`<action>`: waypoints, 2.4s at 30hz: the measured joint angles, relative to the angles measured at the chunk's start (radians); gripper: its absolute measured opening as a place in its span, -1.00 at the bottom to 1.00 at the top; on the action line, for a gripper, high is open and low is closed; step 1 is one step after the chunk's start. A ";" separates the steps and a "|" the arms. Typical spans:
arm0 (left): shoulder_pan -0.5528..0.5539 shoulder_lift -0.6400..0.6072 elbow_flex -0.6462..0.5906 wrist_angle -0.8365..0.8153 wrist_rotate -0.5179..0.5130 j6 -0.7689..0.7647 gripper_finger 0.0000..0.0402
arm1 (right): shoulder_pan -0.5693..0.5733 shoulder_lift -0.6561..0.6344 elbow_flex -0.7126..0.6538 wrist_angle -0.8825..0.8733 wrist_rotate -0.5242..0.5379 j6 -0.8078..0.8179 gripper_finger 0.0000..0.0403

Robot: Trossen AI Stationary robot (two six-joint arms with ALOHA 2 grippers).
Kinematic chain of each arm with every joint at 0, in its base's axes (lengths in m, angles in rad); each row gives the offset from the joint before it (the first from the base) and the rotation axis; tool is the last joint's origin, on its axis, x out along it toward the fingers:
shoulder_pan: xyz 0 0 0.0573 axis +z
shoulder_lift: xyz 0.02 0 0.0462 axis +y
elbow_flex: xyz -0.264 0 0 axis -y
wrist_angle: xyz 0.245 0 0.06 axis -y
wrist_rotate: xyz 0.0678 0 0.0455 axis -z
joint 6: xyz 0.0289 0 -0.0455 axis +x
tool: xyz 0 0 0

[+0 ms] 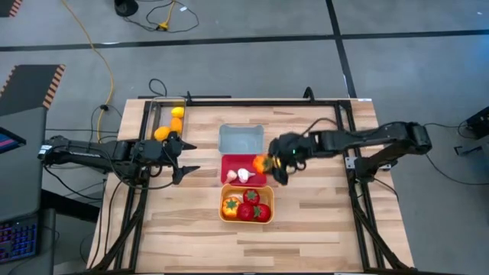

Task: Sort produce into baskets
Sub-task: Put the orange tomato into the yellow bin, then put the top yellow corn into the gray bin

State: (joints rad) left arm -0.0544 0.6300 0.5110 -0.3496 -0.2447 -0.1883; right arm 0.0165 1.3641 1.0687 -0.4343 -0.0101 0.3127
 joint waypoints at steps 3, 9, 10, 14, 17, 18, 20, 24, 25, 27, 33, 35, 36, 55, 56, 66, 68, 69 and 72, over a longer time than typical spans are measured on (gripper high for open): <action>0.000 0.000 0.000 0.000 0.000 0.000 0.82 | 0.080 0.017 0.000 0.012 0.001 0.061 0.65; 0.000 0.000 0.000 0.002 0.000 0.000 0.82 | 0.198 0.090 0.000 0.036 0.011 0.163 0.66; 0.000 0.000 0.001 0.002 0.000 0.000 0.82 | 0.211 0.109 0.000 0.038 0.013 0.177 0.66; 0.000 0.000 0.001 0.001 0.002 -0.001 0.82 | 0.251 0.185 -0.001 0.057 0.012 0.193 0.66; 0.000 0.000 0.001 0.002 0.002 -0.001 0.82 | 0.266 0.211 -0.001 0.088 0.012 0.188 0.66; 0.000 0.000 0.001 0.001 0.002 -0.001 0.82 | 0.267 0.218 -0.001 0.091 0.012 0.188 0.66; 0.000 0.000 0.001 0.001 0.002 -0.001 0.82 | 0.266 0.229 0.000 0.093 0.012 0.188 0.66; 0.000 0.000 0.001 0.001 0.002 0.000 0.82 | 0.261 0.227 0.000 0.095 0.012 0.188 0.66; 0.000 0.000 0.001 0.001 0.002 0.001 0.82 | 0.260 0.226 0.000 0.092 0.012 0.188 0.66; 0.000 0.000 0.001 0.001 0.002 0.001 0.82 | 0.256 0.226 0.000 0.092 0.011 0.188 0.66; 0.000 0.000 0.001 0.001 0.002 0.003 0.82 | 0.255 0.226 0.000 0.091 0.011 0.185 0.66; 0.000 0.000 0.001 0.001 0.002 0.003 0.82 | 0.256 0.226 0.000 0.092 0.005 0.185 0.69; 0.000 0.000 0.001 0.001 0.002 0.003 0.82 | 0.256 0.226 0.000 0.092 0.004 0.184 0.72; 0.000 0.000 0.001 0.000 0.002 0.004 0.82 | 0.189 0.217 0.131 -0.116 -0.021 0.106 0.87; 0.000 0.000 0.001 0.000 0.002 0.004 0.82 | 0.186 0.212 0.148 -0.151 -0.017 0.084 0.87; 0.000 0.000 0.001 0.000 0.002 0.004 0.82 | 0.074 0.064 0.145 -0.393 0.147 0.045 0.87; 0.000 0.000 0.001 0.000 0.002 0.004 0.82 | 0.045 0.041 0.103 -0.395 0.167 0.045 0.87; 0.000 0.000 0.001 0.000 0.002 0.004 0.82 | 0.032 0.036 0.080 -0.393 0.169 0.045 0.87; 0.000 0.000 0.001 0.000 0.002 0.004 0.82 | 0.001 0.040 0.016 -0.399 0.169 0.045 0.87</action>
State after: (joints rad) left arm -0.0547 0.6300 0.5117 -0.3492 -0.2428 -0.1843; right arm 0.0176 1.4043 1.0849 -0.8337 0.1589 0.3576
